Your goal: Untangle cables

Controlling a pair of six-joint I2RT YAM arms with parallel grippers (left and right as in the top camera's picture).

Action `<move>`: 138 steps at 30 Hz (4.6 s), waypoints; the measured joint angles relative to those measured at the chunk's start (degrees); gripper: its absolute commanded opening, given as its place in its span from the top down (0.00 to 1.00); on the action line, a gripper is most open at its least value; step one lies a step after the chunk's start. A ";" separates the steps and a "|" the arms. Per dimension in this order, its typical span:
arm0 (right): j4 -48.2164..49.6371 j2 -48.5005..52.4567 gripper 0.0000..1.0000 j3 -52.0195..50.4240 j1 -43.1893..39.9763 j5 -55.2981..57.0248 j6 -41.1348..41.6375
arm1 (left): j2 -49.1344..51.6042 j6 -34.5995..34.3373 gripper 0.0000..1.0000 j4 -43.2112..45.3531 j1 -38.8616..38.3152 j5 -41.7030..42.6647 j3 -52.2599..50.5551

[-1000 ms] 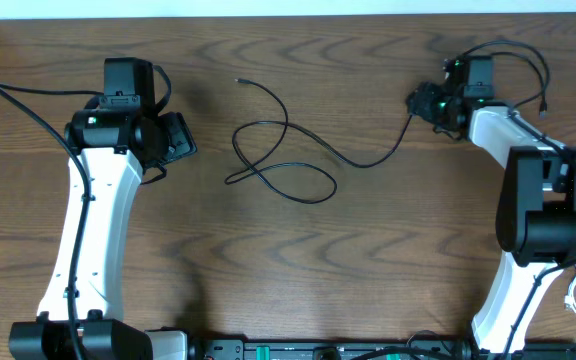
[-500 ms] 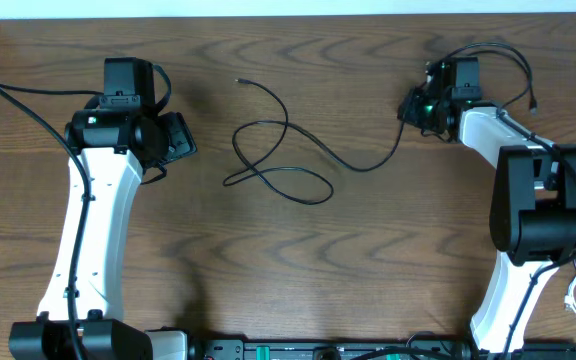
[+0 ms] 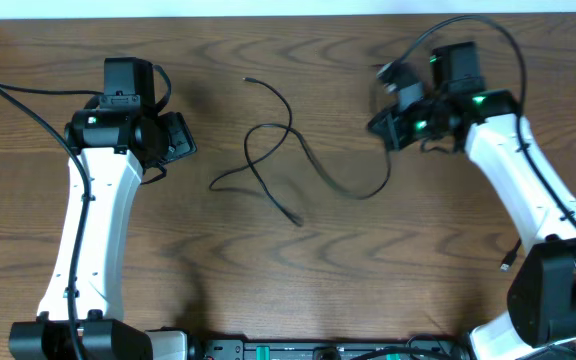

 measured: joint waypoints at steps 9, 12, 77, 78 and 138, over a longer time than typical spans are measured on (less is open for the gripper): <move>-3.69 1.05 0.99 -0.11 12.70 -3.43 -6.97 | 0.00 -0.17 0.31 -0.57 0.00 -5.86 0.00; -3.56 1.05 0.99 -0.11 16.31 -3.56 -7.45 | 0.00 -1.20 0.31 -1.95 0.00 -10.29 0.00; 63.71 30.69 0.70 -0.55 42.77 33.75 46.64 | 0.00 -13.77 0.31 -7.65 15.04 -3.65 0.00; 62.79 31.19 0.71 -0.55 42.77 33.75 46.88 | 0.00 -13.77 0.31 -7.65 15.04 -3.65 0.00; -2.71 8.15 0.56 13.25 16.85 43.19 25.79 | 4.07 -5.90 0.67 -0.92 12.90 2.49 -17.05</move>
